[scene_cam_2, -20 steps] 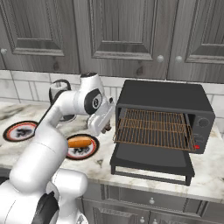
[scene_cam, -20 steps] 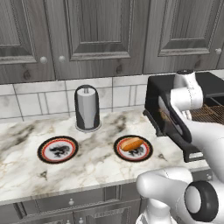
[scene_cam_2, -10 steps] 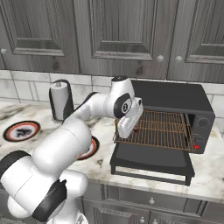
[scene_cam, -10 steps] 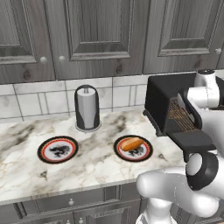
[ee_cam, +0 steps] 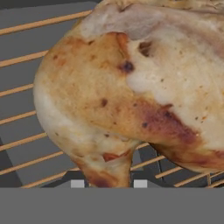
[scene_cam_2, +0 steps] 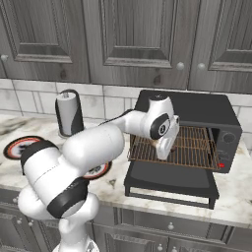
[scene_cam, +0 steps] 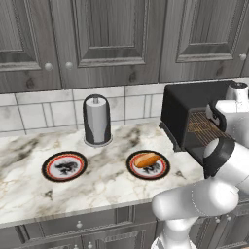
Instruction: Open the toaster oven door. Place the hotdog bun on the bottom rack in the toaster oven and place the chicken drumstick on the top rack.
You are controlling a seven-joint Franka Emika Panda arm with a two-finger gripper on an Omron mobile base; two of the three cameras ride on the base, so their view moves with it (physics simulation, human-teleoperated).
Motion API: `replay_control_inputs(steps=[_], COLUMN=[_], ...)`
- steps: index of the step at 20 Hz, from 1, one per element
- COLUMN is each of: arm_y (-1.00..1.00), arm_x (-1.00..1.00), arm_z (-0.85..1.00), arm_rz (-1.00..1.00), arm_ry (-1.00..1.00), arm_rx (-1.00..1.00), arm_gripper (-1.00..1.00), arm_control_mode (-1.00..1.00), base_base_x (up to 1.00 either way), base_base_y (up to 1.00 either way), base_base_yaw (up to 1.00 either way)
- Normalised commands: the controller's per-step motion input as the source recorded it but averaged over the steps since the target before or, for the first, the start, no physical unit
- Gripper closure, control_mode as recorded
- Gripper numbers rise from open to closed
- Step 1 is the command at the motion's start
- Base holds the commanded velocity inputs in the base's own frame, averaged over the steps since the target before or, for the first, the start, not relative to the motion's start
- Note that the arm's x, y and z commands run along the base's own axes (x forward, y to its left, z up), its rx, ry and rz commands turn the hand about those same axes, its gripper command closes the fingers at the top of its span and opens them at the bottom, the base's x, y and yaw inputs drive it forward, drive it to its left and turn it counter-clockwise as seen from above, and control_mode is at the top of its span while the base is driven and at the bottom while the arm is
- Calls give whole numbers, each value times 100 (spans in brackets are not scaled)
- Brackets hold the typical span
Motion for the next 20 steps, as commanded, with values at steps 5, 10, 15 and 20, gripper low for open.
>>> replay_control_inputs(steps=[5, 10, 15, 20], arm_y=[-25, -23, -4, -11], arm_x=[13, -1, -8, -19], arm_z=[-40, -38, -4, 18], arm_rz=[2, 5, 3, 3], arm_ry=[-8, -11, -9, -9], arm_rx=[-1, 0, 0, 1], arm_gripper=[100, -100, -100, -100], arm_control_mode=[-100, -100, -100, -100], base_base_x=[0, 0, 0, 0], base_base_y=[0, 0, 0, 0], base_base_yaw=[0, 0, 0, 0])
